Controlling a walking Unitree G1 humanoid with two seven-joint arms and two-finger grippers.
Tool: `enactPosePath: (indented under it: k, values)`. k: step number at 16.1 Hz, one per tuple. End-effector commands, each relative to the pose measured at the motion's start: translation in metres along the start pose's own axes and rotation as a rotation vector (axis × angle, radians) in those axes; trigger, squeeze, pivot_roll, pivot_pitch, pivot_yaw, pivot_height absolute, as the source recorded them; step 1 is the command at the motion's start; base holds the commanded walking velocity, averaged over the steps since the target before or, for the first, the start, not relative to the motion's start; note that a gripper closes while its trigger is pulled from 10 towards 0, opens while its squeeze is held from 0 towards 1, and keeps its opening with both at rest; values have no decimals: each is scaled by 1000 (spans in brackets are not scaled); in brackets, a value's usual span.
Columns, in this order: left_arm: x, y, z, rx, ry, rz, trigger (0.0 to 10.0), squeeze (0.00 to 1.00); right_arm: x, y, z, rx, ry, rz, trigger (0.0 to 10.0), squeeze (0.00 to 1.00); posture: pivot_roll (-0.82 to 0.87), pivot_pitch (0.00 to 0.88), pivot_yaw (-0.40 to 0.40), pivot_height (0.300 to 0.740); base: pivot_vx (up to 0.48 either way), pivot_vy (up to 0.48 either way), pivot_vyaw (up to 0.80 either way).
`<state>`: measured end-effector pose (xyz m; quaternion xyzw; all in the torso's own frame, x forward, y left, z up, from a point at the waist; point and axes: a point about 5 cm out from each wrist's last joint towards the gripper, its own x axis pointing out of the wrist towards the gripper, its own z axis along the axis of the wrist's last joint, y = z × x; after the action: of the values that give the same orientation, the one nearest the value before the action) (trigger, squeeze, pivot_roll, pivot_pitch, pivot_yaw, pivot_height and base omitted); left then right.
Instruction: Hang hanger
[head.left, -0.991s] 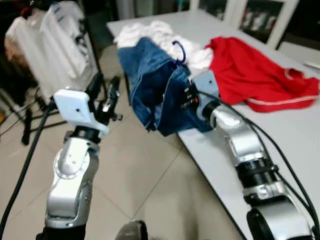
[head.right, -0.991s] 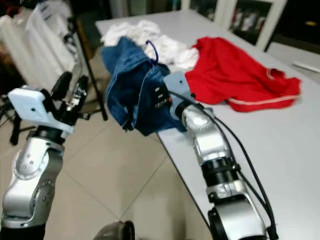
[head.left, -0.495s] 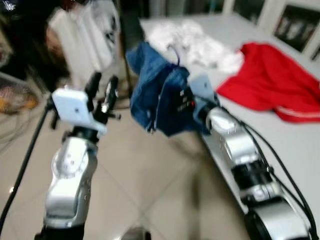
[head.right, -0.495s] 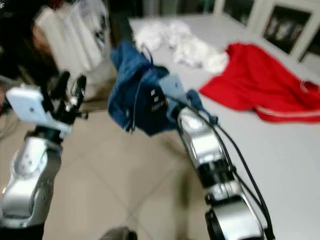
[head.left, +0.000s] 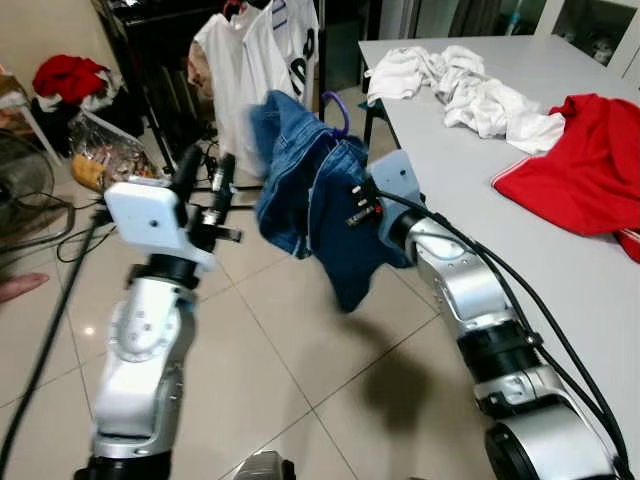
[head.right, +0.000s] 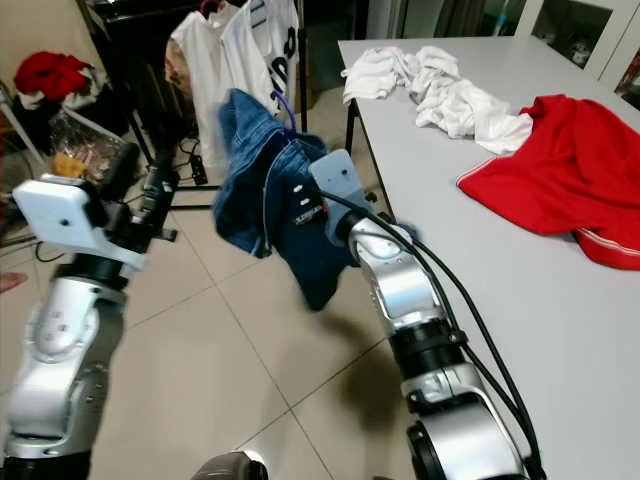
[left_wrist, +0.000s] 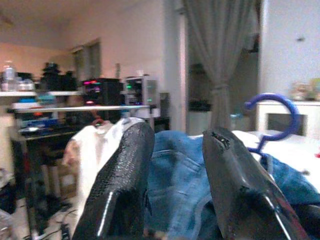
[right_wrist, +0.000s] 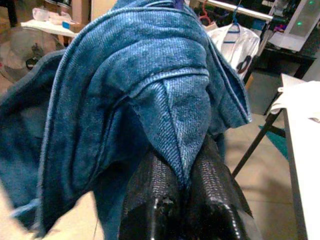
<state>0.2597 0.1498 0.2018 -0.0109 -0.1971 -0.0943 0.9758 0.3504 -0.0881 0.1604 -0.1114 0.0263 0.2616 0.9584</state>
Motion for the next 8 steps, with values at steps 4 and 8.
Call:
enactPosePath:
  k: [4, 8]
  values:
    - [-11, -1, -17, 8, 56, 10, 10000, 0, -7, 19, 9, 23, -88, 109, 10000, 0, -9, 0, 48, 740, 0, 0, 0]
    - [-28, -5, -36, 15, 109, 33, 10000, 0, -16, 49, -17, 9, -36, 214, 10000, 0, -8, 0, 48, 740, 0, 0, 0]
